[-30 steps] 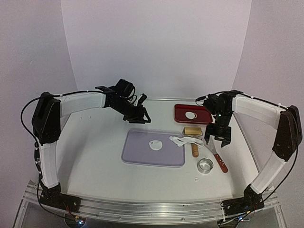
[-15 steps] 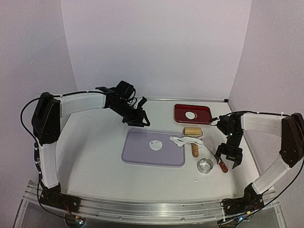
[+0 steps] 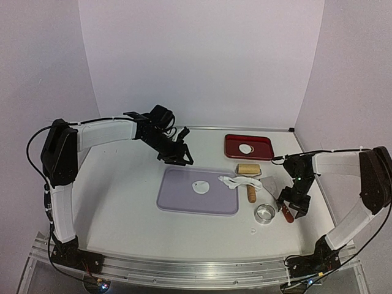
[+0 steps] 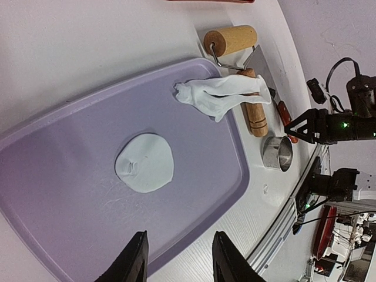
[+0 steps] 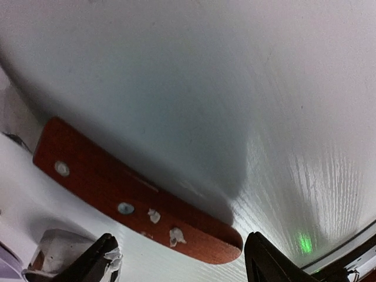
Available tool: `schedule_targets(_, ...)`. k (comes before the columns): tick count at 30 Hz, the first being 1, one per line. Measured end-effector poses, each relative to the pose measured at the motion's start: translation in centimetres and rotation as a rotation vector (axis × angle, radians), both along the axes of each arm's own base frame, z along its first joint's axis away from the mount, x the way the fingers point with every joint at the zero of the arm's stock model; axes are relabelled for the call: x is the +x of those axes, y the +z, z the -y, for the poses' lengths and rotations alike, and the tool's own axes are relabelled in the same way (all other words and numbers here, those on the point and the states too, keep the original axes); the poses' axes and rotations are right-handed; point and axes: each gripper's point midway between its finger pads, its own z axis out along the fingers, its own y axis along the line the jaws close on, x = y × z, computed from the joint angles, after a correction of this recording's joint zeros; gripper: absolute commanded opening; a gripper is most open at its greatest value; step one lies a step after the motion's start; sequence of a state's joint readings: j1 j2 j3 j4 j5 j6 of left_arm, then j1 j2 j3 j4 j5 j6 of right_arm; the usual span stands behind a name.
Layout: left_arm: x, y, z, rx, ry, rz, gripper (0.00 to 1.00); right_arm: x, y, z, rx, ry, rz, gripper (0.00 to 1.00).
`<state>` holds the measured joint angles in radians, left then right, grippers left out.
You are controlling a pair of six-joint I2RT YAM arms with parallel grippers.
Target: Roll out the dumpling wrappers from the dough
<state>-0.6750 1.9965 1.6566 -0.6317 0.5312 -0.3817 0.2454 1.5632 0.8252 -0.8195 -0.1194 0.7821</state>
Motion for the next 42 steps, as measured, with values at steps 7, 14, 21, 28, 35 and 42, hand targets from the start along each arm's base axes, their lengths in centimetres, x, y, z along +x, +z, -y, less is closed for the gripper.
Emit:
schedule_targets(7,-0.1,0.2,-0.1,0.001,0.002,-0.003,0.39,0.7,-0.9,0.3,0.001,0.041,0.006,0.53)
schedule_targets(14,-0.2,1.6,-0.2,-0.016,0.003,0.020,0.39,1.3,-1.0,-0.3,0.032,0.050,0.024,0.37)
schedule_targets(21,-0.2,1.7,-0.2,-0.019,0.003,0.021,0.39,1.3,-1.0,-0.4,0.037,0.033,0.023,0.53)
schedule_targets(28,-0.2,1.7,-0.2,-0.019,0.002,0.021,0.39,0.9,-1.0,-0.3,0.037,-0.001,0.031,0.33)
schedule_targets(35,-0.2,1.7,-0.2,-0.019,0.003,0.021,0.40,0.7,-0.9,-0.4,0.045,-0.030,0.044,0.04)
schedule_targets(42,0.1,2.9,0.1,-0.030,0.003,0.037,0.44,3.0,2.6,-0.5,0.027,-0.001,0.080,0.00)
